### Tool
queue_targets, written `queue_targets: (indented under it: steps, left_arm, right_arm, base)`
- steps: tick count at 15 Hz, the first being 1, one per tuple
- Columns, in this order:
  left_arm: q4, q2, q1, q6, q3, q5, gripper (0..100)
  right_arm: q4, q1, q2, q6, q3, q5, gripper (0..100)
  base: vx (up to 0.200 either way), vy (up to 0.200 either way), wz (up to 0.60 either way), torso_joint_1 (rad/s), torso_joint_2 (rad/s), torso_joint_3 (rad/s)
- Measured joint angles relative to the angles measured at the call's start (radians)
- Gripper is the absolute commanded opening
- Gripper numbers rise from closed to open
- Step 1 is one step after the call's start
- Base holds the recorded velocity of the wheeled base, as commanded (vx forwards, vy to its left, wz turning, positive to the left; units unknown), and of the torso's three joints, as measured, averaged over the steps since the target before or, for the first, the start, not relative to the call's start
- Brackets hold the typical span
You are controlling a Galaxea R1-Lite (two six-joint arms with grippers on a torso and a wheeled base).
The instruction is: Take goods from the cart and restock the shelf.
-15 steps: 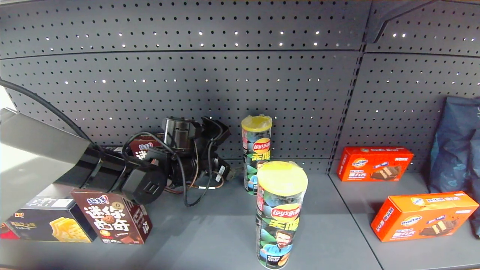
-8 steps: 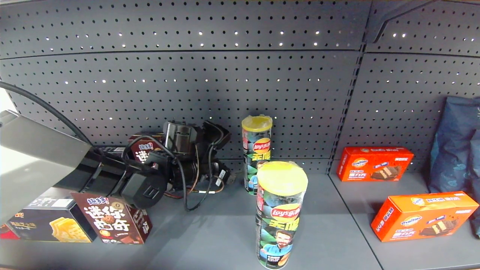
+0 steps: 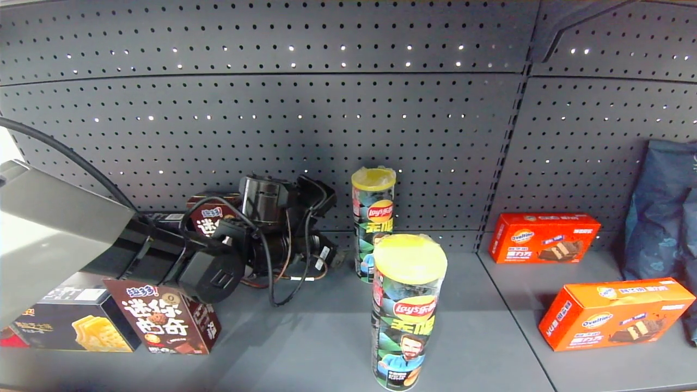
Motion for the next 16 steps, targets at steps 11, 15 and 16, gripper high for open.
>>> queue_targets:
  steps: [11,15,16]
  left_arm:
    - [0.000,0.036,0.000,-0.001,-0.045,0.000,100]
    - [0.002,0.045,-0.004,-0.002,-0.054,0.000,100]
    - [0.002,0.047,-0.008,-0.002,-0.058,0.000,100]
  right_arm:
    - [0.000,0.000,0.000,0.000,0.000,0.000,100]
    - [0.000,0.000,0.000,0.000,0.000,0.000,100]
    - [0.000,0.000,0.000,0.000,0.000,0.000,100]
  base:
    - [0.000,0.000,0.00,0.000,0.00,0.000]
    - [0.000,0.000,0.00,0.000,0.00,0.000]
    - [0.000,0.000,0.00,0.000,0.00,0.000]
